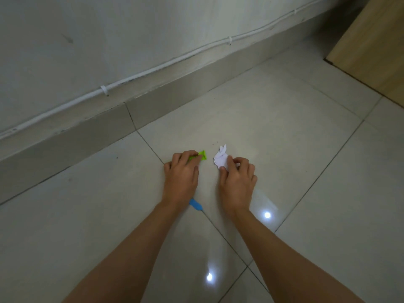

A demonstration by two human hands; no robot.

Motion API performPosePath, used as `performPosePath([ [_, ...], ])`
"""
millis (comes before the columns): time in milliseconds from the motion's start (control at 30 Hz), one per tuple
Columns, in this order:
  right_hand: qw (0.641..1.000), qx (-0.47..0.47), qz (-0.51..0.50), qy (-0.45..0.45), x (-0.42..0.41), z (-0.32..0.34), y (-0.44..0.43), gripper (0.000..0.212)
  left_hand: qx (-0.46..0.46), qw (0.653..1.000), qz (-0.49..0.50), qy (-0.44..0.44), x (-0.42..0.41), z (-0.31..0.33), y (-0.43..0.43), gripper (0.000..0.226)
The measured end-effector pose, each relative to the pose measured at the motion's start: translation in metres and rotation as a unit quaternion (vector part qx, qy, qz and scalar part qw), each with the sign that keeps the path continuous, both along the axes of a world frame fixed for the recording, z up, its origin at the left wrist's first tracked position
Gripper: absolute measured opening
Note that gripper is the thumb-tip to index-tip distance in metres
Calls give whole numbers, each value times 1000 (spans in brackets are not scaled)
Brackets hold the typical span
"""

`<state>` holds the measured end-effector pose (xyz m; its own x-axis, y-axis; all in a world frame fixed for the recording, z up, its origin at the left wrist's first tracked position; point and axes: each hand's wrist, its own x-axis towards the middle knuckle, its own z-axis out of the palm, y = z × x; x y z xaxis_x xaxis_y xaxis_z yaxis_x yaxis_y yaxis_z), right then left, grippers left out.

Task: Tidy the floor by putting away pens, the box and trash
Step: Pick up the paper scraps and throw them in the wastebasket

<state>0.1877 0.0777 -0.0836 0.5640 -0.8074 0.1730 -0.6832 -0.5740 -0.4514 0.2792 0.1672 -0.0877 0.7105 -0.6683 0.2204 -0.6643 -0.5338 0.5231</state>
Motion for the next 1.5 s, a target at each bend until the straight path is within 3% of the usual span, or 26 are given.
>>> performPosePath([
  [133,995,53,82,-17,1,9,-2,40,-92,991,-15,93,11,12,10,42],
  [200,990,63,126,-16,-8,14,1,61,-107,990,3,90,22,16,18,36],
  [333,968,46,241,55,-32,14,10,99,-61,996,25,67,31,12,36,28],
  [433,964,20,253,86,-35,14,7,106,-10,998,11,57,26,9,44,32],
  [567,965,17,246,85,-28,18,7,98,9,998,2,63,23,11,48,37],
  [733,976,36,211,45,-12,17,4,68,11,997,-5,80,23,14,49,40],
  [967,981,70,182,12,11,16,-8,43,39,995,-25,91,24,21,53,49],
  [1233,967,158,200,-26,20,22,-17,51,19,995,-30,89,22,19,34,28],
  [1367,961,175,212,-7,23,27,-23,59,-5,994,-20,103,21,20,28,24],
  [1500,958,165,234,19,29,28,-26,53,-19,992,-11,125,23,18,28,23],
])
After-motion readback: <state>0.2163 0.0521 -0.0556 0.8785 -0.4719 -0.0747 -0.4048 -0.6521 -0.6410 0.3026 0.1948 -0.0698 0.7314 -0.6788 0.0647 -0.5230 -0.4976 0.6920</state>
